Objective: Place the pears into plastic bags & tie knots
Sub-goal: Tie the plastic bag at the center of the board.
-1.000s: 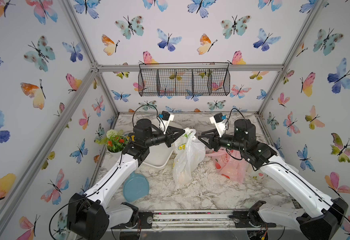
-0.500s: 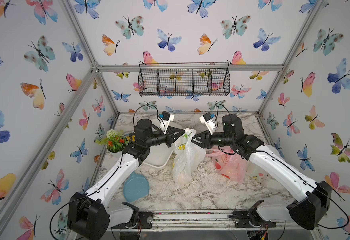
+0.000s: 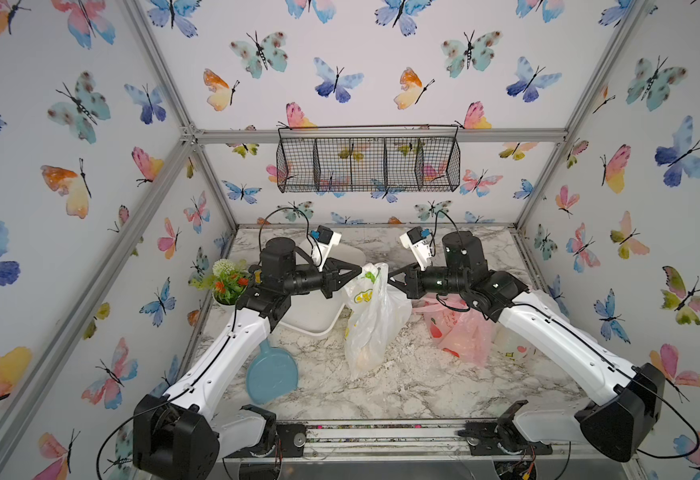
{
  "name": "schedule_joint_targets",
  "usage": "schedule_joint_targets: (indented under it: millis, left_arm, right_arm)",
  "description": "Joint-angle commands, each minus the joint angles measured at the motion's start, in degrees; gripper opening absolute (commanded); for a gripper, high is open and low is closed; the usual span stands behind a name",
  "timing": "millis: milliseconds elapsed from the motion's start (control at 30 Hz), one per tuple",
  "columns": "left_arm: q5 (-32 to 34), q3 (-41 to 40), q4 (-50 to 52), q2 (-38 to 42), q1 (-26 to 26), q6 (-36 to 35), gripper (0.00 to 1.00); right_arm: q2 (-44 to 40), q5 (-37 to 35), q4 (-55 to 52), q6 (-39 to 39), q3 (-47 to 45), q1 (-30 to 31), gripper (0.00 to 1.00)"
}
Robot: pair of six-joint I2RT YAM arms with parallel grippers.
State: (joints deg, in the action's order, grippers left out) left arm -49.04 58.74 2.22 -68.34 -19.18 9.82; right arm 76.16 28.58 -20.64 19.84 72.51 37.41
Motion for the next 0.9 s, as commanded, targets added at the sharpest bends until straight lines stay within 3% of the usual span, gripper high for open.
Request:
schedule_joint_targets:
  millis: [0, 133, 267, 467, 600, 667, 767, 867]
  left_arm:
    - [1.8, 1.8, 7.4, 5.4, 3.8, -1.9, 0.00]
    - [5.4, 0.0, 10.1, 7.9, 4.9, -2.9, 0.00]
    - [4.4, -0.3, 10.2, 7.0, 5.8, -2.5, 0.00]
    - [3.1, -0.2, 12.5, 6.8, 6.2, -3.2, 0.00]
    - [-9.8, -3.6, 0.6, 6.1, 6.1, 10.4, 0.00]
    - [-12.6, -6.6, -7.7, 6.9, 5.5, 18.4, 0.00]
    - [-8.9, -8.4, -7.6, 9.6, 5.2, 19.0, 0.00]
    - [2.1, -6.8, 6.2, 11.3, 6.7, 8.3, 0.00]
  right_arm:
    - [-2.8, -10.3, -13.9, -8.0, -1.1, -2.0, 0.03]
    - [-4.1, -10.6, -12.9, -8.9, -3.3, -4.3, 0.03]
    - [-3.0, -7.3, -10.5, -7.7, -4.0, -4.5, 0.03]
    - [-2.3, -9.6, -9.0, -8.5, -4.6, -4.7, 0.03]
    - [-0.7, -2.4, -4.1, -4.6, -4.8, -4.7, 0.03]
    - [0.0, -0.8, -2.5, -3.6, -5.4, -4.6, 0.03]
    - [0.8, -2.2, -1.7, -3.2, -6.9, -4.6, 0.03]
    - [1.2, -11.3, -6.2, -5.7, -7.4, -5.7, 0.03]
